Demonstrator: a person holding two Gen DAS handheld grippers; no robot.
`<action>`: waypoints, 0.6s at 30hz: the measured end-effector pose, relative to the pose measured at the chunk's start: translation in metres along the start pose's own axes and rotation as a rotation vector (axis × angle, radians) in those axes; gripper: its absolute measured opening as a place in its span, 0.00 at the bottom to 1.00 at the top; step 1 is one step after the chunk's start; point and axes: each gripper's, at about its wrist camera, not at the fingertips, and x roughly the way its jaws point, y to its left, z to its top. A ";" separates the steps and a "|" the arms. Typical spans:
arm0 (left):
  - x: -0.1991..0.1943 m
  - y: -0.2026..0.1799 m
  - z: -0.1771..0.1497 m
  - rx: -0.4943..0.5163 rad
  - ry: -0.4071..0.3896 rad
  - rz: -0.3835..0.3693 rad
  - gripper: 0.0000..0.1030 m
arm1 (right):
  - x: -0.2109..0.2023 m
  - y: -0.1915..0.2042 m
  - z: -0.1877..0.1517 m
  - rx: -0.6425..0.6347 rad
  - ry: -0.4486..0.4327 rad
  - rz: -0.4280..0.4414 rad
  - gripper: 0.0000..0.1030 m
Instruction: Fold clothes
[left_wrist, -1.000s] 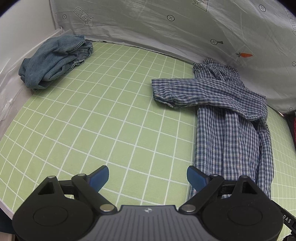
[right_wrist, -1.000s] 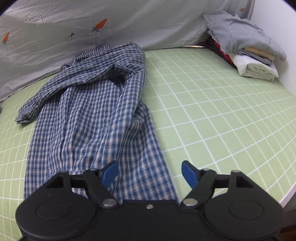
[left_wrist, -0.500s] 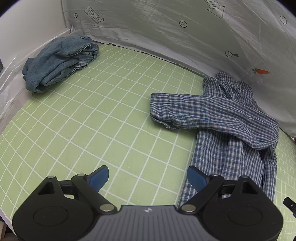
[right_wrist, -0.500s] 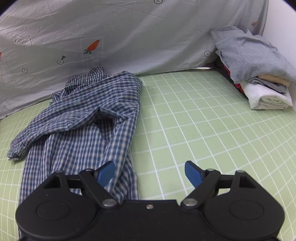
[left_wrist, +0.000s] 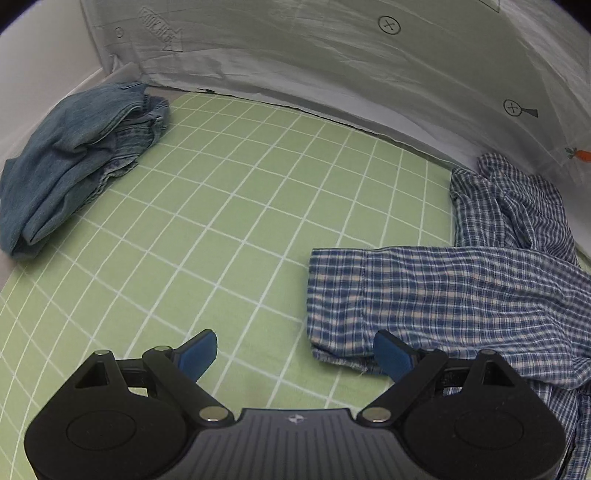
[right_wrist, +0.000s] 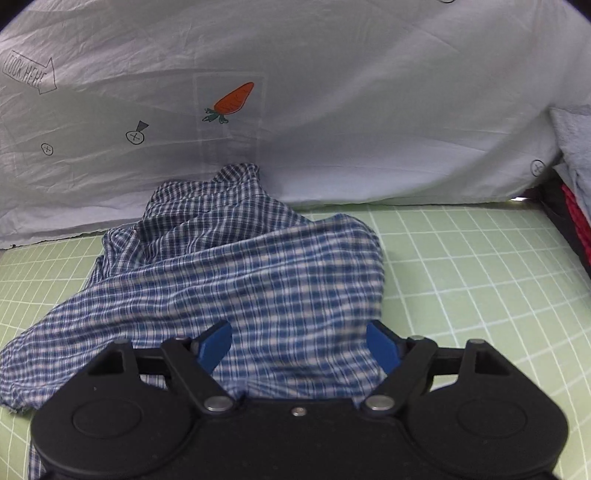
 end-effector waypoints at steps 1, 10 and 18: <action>0.007 -0.002 0.005 0.007 0.004 -0.003 0.89 | 0.008 0.002 0.001 -0.020 0.012 0.007 0.72; 0.048 -0.017 0.022 0.016 0.052 -0.010 0.68 | 0.039 0.001 0.005 -0.061 0.081 0.038 0.15; 0.047 -0.019 0.024 0.014 0.001 -0.075 0.09 | 0.024 -0.004 0.011 -0.030 0.037 0.075 0.02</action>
